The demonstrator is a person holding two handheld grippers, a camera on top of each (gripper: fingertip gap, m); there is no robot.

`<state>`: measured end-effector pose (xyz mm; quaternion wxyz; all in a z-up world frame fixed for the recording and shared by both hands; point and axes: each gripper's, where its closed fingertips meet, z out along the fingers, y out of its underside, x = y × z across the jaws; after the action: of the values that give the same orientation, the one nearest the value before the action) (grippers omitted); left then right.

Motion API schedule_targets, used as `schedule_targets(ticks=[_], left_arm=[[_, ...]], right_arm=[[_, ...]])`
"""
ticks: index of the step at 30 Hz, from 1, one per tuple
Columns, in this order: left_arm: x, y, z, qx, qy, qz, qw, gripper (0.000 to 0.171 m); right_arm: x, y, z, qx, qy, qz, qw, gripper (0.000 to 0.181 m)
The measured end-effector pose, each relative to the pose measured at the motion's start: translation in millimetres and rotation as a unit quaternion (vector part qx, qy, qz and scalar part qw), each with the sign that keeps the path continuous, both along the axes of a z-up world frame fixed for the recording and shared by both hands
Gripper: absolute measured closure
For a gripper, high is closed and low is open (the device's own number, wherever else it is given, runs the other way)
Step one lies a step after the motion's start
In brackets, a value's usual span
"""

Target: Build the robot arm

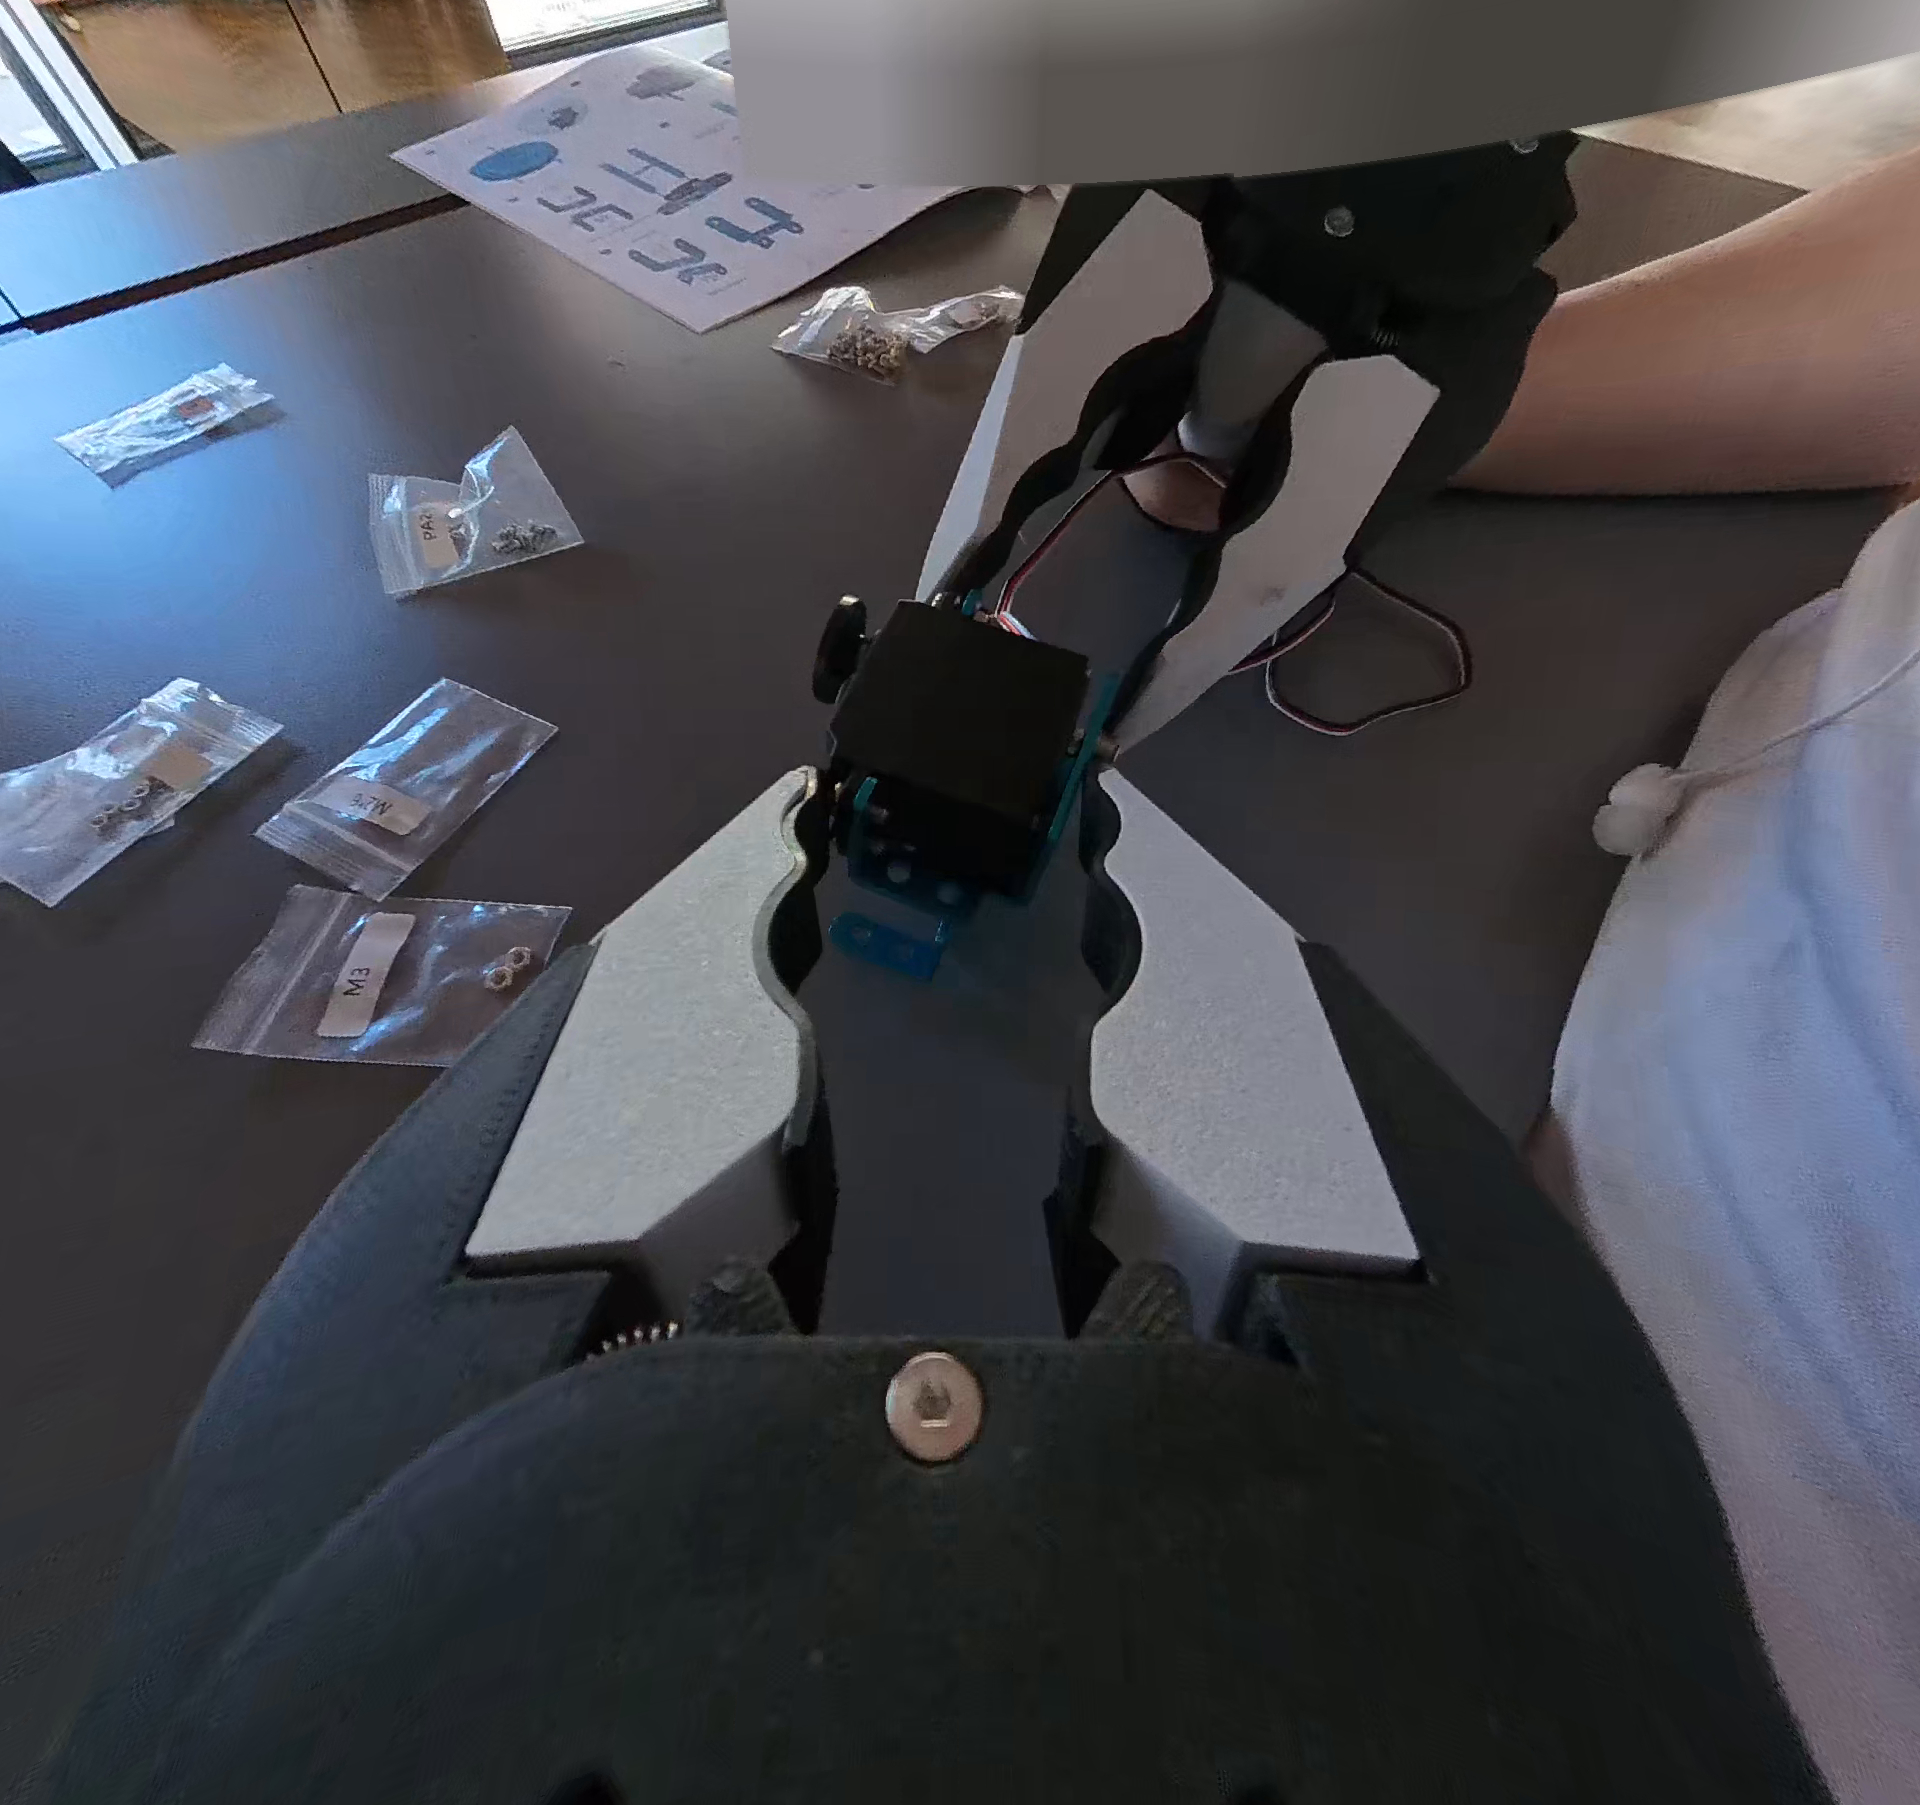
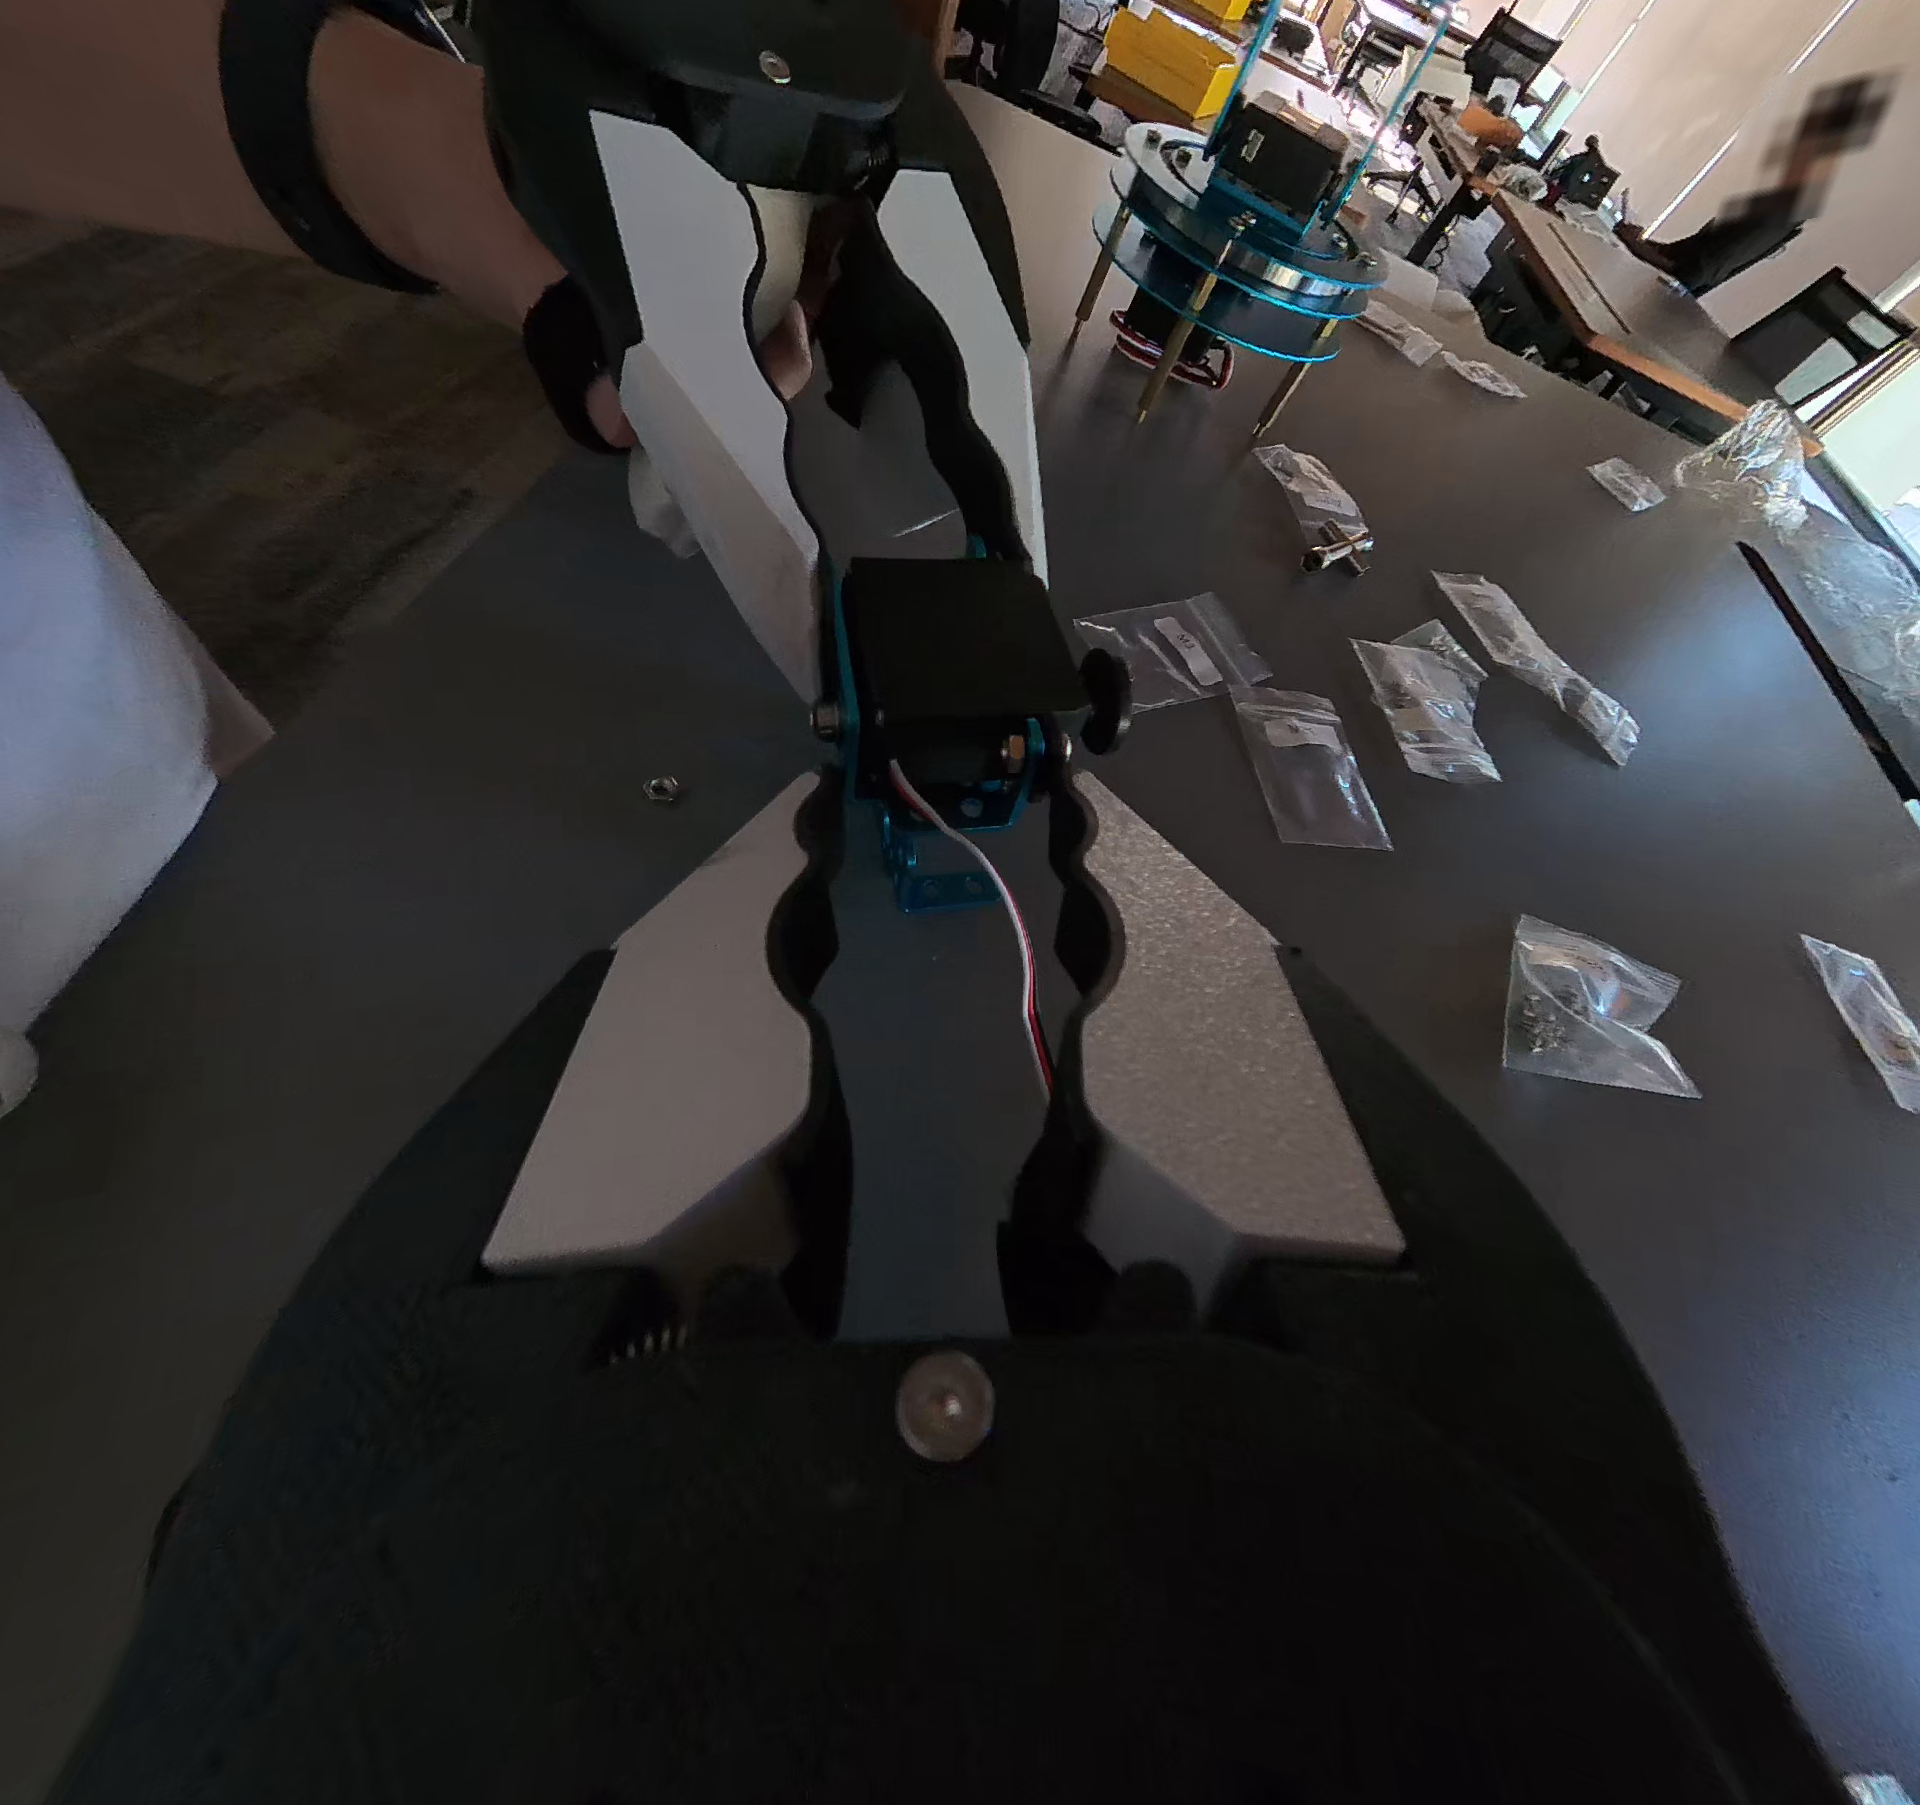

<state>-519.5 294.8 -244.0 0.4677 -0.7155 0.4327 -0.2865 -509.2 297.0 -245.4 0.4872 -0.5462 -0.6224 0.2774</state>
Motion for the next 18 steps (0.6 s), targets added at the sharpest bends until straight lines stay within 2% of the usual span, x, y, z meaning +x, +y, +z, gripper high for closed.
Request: schedule_targets(ticks=[18], left_arm=[[0.0, -2.1, -0.8, -0.020, -0.008, -0.006, 1.000, 0.122]], right_arm=[[0.2, -2.2, -0.5, 0.019, -0.003, -0.006, 1.000, 0.143]])
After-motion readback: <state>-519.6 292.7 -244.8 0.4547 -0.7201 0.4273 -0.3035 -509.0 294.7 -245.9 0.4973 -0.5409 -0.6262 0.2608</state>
